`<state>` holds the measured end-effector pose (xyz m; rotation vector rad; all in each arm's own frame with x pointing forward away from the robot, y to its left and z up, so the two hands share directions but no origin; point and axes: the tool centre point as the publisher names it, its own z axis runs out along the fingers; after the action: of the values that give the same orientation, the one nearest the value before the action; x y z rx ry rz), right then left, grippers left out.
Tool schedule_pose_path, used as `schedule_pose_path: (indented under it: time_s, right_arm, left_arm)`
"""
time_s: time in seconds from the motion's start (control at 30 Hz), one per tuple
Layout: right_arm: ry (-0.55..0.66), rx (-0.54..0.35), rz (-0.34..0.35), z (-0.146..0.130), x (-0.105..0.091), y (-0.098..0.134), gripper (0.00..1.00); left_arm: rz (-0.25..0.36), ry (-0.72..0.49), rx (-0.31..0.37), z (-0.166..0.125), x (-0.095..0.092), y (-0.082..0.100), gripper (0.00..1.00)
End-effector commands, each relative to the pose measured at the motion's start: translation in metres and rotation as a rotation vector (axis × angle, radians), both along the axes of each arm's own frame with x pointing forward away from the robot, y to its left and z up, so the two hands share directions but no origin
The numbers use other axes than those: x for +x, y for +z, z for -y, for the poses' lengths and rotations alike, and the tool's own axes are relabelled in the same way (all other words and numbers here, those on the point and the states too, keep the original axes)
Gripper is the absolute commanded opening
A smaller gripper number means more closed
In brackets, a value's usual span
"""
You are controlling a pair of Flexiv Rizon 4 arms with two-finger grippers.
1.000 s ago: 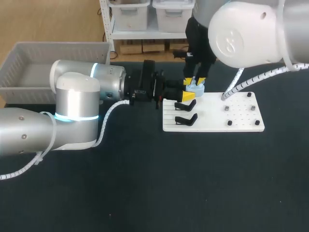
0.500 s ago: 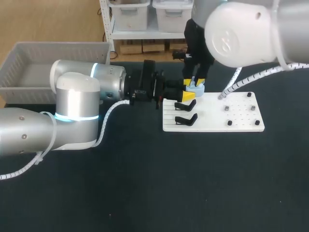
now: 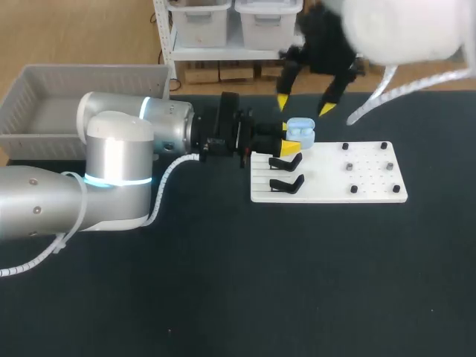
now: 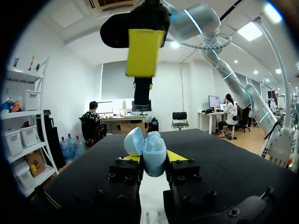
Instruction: Pick up each earbud case from the left stands, insert the matching earbuds, close the lid, and place the case in the box.
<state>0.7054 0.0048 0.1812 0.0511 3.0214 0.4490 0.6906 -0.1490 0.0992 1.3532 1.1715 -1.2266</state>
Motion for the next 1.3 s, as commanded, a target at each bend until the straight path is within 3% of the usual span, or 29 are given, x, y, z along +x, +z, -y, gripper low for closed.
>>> schedule_pose_path:
  time_s: [0.03,0.17,0.5,0.9,1.3]
  right_arm:
    - [-0.173,0.021,0.088,0.015,0.009,-0.004,1.00]
    - [-0.295,-0.079,0.174,0.017,0.026,-0.016,1.00]
    - [-0.345,-0.177,0.110,0.025,0.041,-0.054,1.00]
    - [-0.373,-0.227,0.061,0.052,0.024,-0.064,1.00]
    - [-0.342,-0.184,-0.019,0.050,-0.004,-0.057,1.00]
  left_arm:
    - [0.002,0.003,-0.001,0.000,-0.001,0.000,0.00]
    - [0.002,0.003,-0.001,0.000,-0.001,0.000,0.00]
    - [0.002,0.003,-0.001,0.000,-0.001,0.000,0.00]
    - [0.002,0.003,-0.001,0.000,-0.001,0.000,0.00]
    - [0.002,0.003,-0.001,0.000,-0.001,0.000,0.00]
